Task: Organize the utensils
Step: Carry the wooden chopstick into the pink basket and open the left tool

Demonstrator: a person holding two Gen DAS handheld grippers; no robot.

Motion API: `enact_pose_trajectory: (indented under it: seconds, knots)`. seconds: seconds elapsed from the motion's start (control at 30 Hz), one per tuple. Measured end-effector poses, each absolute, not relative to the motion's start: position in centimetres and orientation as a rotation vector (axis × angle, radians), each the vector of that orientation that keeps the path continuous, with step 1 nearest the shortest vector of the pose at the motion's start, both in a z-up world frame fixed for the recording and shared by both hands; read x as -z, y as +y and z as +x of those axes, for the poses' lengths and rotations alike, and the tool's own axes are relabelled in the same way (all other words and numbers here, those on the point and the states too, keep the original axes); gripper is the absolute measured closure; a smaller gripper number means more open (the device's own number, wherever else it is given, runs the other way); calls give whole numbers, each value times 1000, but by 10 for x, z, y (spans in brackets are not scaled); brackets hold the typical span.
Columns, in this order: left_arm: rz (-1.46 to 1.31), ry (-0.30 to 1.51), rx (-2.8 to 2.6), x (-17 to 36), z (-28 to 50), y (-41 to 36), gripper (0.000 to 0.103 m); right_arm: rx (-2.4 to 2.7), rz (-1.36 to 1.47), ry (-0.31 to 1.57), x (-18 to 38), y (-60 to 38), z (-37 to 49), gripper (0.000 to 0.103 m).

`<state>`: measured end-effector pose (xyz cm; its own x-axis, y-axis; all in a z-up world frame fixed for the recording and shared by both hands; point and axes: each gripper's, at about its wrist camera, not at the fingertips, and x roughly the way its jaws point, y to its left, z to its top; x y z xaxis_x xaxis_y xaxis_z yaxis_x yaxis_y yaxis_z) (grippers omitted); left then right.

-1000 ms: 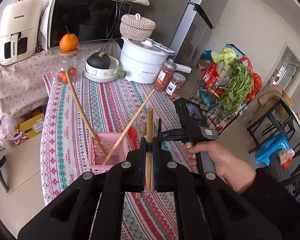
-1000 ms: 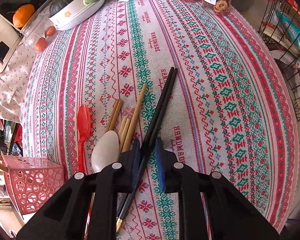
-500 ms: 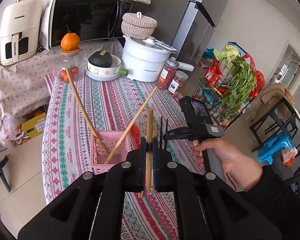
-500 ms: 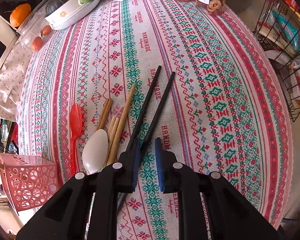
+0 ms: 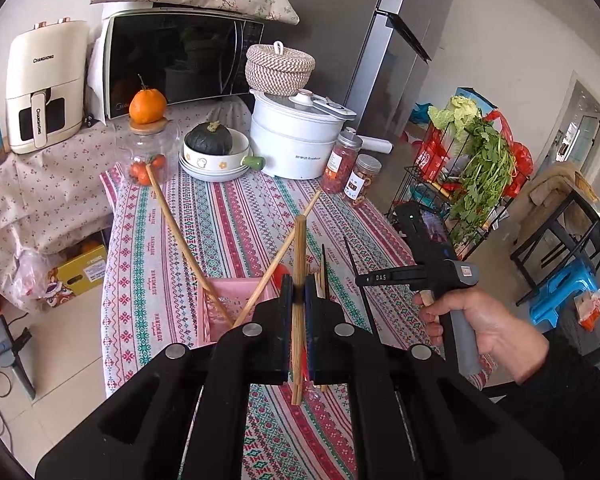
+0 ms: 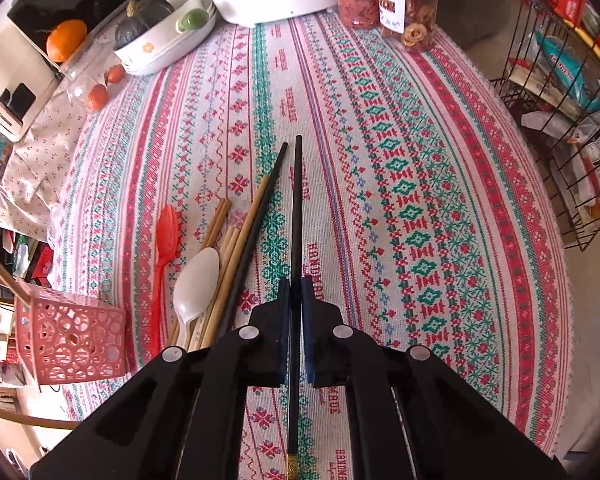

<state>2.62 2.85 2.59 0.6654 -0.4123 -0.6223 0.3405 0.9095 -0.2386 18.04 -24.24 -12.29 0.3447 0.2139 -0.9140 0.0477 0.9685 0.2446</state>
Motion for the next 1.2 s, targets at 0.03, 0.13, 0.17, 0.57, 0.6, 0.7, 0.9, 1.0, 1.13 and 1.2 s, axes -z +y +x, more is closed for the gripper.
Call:
enact_pose_trajectory:
  seconds: [0.03, 0.13, 0.17, 0.57, 0.6, 0.7, 0.9, 1.0, 1.13, 1.2]
  knots:
    - [-110, 711, 425, -30, 24, 31, 98, -119, 248, 1183, 111, -246, 175, 97]
    - [-138, 661, 420, -42, 17, 38, 98, -147, 244, 1073, 75, -255, 152, 97]
    - [-148, 641, 417, -47, 15, 41, 98, -157, 241, 1037, 64, -257, 144, 97]
    - [-219, 390, 279, -89, -4, 76, 98, -280, 235, 715, -33, -255, 73, 98]
    - [-214, 391, 271, -87, -1, 77, 98, -288, 229, 706, -37, -252, 71, 98]
    - [-180, 408, 250, -77, 8, 76, 98, -321, 218, 692, -44, -242, 66, 98]
    - [-101, 512, 206, -46, 37, 66, 98, -380, 201, 680, -52, -223, 60, 98]
    - [-80, 544, 198, -34, 50, 62, 98, -408, 198, 672, -56, -215, 57, 98]
    - [-70, 573, 210, -23, 63, 59, 97, -451, 199, 658, -62, -205, 51, 98]
    - [-62, 596, 216, -18, 67, 56, 97, -472, 204, 652, -65, -200, 50, 98]
